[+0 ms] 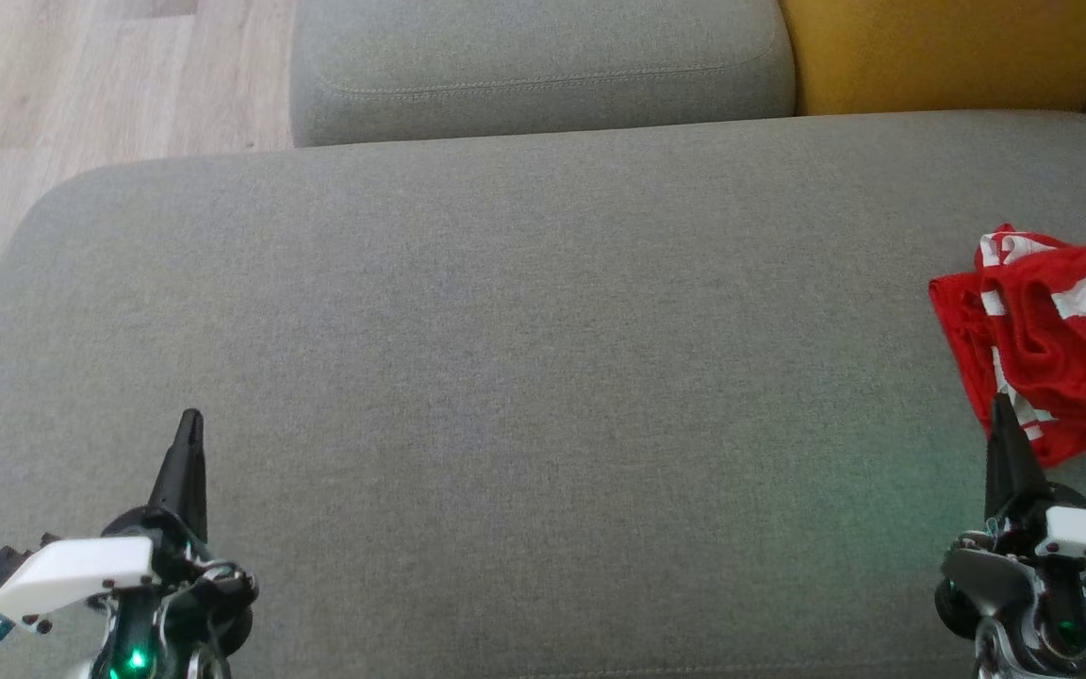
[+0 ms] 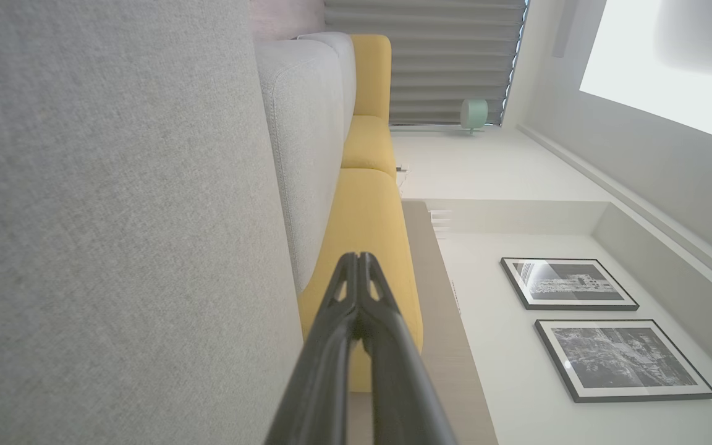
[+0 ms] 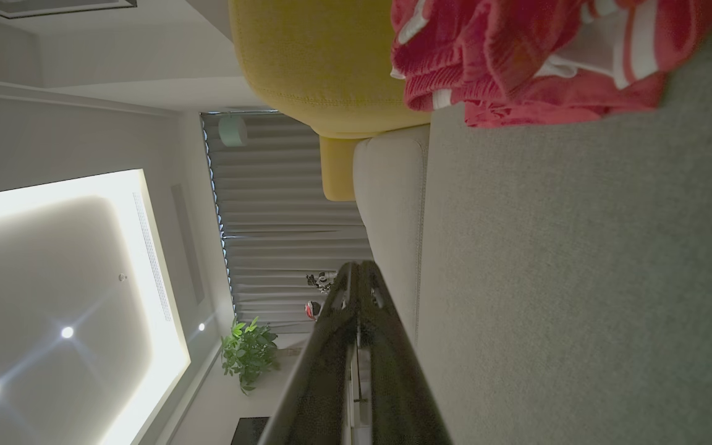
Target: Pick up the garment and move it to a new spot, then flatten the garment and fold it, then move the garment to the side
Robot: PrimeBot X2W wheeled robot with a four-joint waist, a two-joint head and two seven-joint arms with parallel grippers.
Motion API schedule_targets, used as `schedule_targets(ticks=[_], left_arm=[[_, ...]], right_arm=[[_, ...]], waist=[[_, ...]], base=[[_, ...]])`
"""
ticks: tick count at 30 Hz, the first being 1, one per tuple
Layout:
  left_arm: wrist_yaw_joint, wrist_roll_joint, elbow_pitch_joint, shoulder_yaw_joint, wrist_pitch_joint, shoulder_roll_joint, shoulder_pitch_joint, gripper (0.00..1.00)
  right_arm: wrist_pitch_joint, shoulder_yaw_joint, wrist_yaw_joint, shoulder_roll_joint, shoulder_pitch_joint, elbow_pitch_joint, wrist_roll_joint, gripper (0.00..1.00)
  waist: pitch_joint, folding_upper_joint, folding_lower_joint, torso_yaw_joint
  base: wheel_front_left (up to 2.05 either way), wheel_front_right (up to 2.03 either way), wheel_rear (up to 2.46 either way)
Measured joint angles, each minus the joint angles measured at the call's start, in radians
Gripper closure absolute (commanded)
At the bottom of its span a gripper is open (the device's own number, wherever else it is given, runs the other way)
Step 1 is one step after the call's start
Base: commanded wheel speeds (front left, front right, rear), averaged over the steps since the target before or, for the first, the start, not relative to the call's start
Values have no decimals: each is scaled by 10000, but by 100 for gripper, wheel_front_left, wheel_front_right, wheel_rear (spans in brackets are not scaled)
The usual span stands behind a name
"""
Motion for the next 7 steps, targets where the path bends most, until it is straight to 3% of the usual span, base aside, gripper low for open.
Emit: schedule_targets(ticks=[7], left_arm=[[0,2,0,29,27,-10,0,100]], right_arm=[[4,-15,0,2,0,2,0,100]], waist=[[0,0,0,0]], base=[[0,0,0]])
